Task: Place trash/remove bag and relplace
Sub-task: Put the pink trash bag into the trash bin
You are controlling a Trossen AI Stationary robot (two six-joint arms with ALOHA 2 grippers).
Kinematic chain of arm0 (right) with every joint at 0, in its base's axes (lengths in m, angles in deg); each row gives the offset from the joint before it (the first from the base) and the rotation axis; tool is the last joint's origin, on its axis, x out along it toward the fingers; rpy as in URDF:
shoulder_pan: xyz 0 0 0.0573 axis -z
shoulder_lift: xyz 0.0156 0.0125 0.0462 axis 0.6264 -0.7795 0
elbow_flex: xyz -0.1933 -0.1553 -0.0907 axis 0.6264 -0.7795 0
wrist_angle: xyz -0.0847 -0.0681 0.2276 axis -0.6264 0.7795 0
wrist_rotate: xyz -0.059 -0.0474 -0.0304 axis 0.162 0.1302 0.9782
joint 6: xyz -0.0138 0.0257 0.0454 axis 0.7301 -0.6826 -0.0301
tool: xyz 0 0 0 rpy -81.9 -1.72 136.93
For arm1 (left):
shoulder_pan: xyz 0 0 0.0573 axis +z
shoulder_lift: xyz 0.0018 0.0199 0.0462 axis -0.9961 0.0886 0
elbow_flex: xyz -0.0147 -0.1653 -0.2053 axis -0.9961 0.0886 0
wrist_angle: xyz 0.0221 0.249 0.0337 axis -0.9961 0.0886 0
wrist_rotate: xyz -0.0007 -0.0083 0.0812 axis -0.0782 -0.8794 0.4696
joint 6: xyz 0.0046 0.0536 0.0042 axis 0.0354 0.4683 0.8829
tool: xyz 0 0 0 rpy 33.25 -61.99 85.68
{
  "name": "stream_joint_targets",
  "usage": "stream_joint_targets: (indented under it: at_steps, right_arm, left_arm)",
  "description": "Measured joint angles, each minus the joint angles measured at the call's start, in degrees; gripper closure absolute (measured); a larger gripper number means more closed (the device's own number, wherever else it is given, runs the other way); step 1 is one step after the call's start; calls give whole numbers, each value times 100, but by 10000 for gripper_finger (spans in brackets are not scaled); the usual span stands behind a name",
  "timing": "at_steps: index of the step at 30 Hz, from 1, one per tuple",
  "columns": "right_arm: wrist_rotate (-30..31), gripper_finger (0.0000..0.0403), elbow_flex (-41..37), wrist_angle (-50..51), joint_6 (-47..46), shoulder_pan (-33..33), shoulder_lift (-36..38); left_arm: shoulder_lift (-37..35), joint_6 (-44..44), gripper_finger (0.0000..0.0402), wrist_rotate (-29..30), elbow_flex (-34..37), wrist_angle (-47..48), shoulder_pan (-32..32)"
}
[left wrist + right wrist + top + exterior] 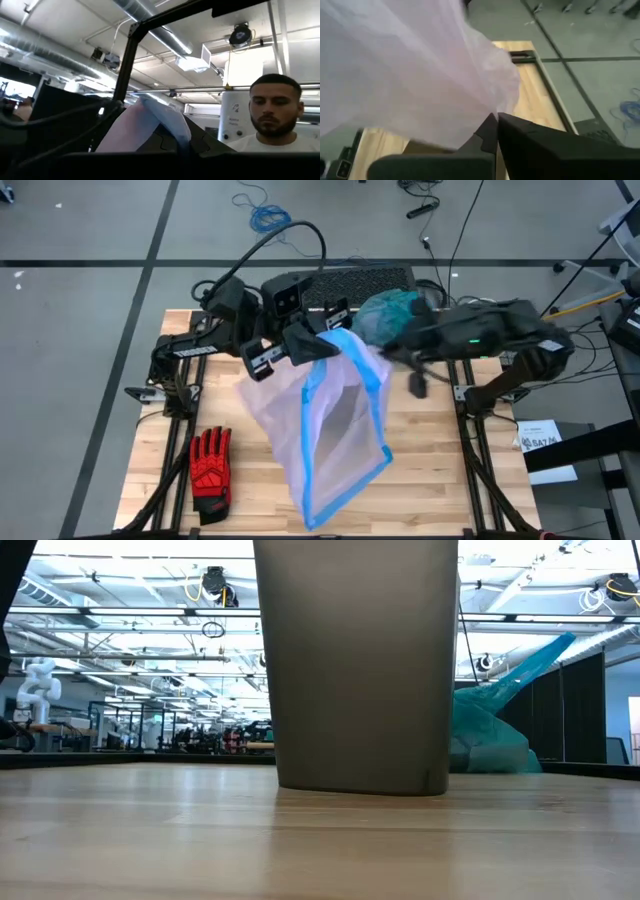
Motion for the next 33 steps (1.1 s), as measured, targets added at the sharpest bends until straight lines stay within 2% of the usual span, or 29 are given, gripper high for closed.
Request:
stream_joint_targets:
  at_steps: [8,12,21,24,28,33]
  right_arm:
    - [1289,403,9,153,-400,-591,918]
    - [1546,403,9,153,-461,-844,1053]
    - [1547,403,1,-215,-394,-1107,819]
    - [1509,403,11,-458,-388,-1096,789]
    - [1161,403,9,-645,-301,-917,621]
    - [468,403,7,-599,-426,-707,341]
  left_arm:
    - [28,253,402,323,0,108,28]
    - [29,255,402,436,0,604,109]
    - [87,295,402,725,7,565,-163]
    - [87,328,402,765,7,152,-315]
    - [51,598,402,927,7,-309,-452]
    - [26,563,402,1048,7,249,-470]
